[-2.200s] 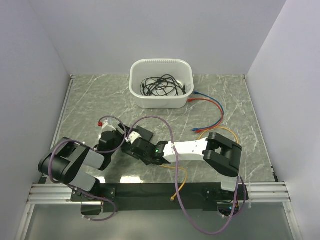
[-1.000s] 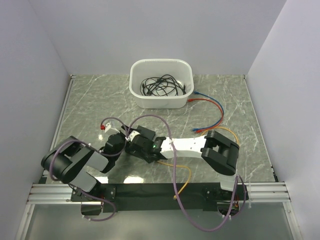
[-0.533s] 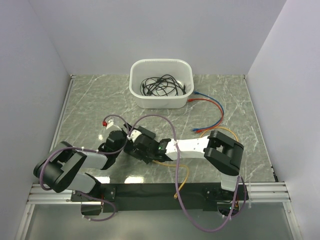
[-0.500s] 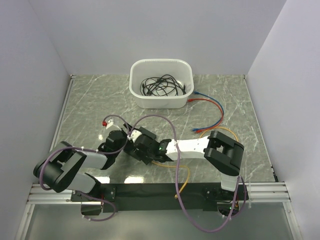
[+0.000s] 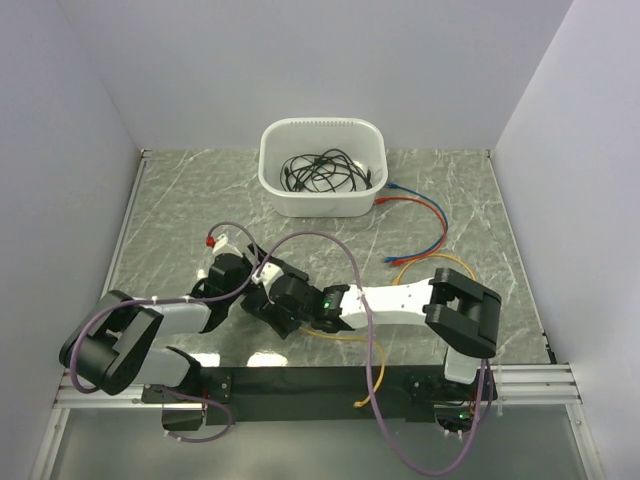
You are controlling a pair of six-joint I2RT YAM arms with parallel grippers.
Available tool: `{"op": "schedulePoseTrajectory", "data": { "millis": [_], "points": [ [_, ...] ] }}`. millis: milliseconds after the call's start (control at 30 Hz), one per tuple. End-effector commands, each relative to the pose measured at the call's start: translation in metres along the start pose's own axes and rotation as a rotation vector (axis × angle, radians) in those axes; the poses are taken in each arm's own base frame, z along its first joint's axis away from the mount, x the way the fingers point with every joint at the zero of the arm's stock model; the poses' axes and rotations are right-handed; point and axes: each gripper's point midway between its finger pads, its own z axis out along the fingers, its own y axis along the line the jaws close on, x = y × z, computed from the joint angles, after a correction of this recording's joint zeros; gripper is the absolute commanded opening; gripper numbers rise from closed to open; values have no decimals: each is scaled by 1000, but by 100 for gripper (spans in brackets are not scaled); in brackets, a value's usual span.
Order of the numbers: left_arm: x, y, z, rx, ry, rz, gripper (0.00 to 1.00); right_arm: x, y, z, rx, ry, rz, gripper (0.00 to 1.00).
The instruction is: Insert the plug into the switch port
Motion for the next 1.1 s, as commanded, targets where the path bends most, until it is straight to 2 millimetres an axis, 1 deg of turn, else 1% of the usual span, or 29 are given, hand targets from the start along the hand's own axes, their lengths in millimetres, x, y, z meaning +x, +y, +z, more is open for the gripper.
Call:
{"op": "schedulePoseTrajectory", "data": {
  "millis": [0,33,133,167,233,267,333,467,533,633,667,767,867,900,967,1000,1067],
  "points": [
    [36,30,-13,-100,184,3,92,-83,11,-29,-16,-294,45,66],
    [34,30,-12,-100,184,8,92,-78,8,-29,-7,-283,51,66],
    [28,32,-10,-105,174,6,92,-76,4,-30,14,-271,62,68],
    [27,32,-10,-105,173,4,92,-70,3,-27,24,-248,60,68],
    [24,33,-9,-111,171,7,92,-71,2,-25,38,-236,69,68],
    [22,32,-8,-110,167,7,92,-66,-1,-22,52,-213,68,68],
    [22,34,-7,-114,168,12,92,-62,-1,-20,61,-199,78,68],
    [19,35,-6,-122,167,20,91,-50,-10,-11,113,-172,106,68],
    [16,35,-5,-126,157,20,92,-46,-13,-12,123,-169,117,68],
    [10,34,-5,-125,148,27,92,-55,-15,-23,133,-204,128,68],
    [6,30,-4,-120,141,30,92,-61,-17,-30,138,-223,130,68],
    [-6,26,-4,-124,119,43,91,-72,-27,-46,186,-249,123,68],
    [-20,22,-8,-127,87,59,92,-82,-47,-62,241,-280,139,68],
    [-24,20,-12,-126,77,67,92,-82,-61,-65,268,-282,161,68],
    [-29,17,-15,-120,58,68,92,-83,-83,-74,310,-289,199,68],
    [-31,13,-18,-103,47,64,92,-80,-111,-78,359,-285,254,68],
    [-30,11,-21,-87,44,55,92,-82,-133,-89,374,-307,318,67]
  ]
}}
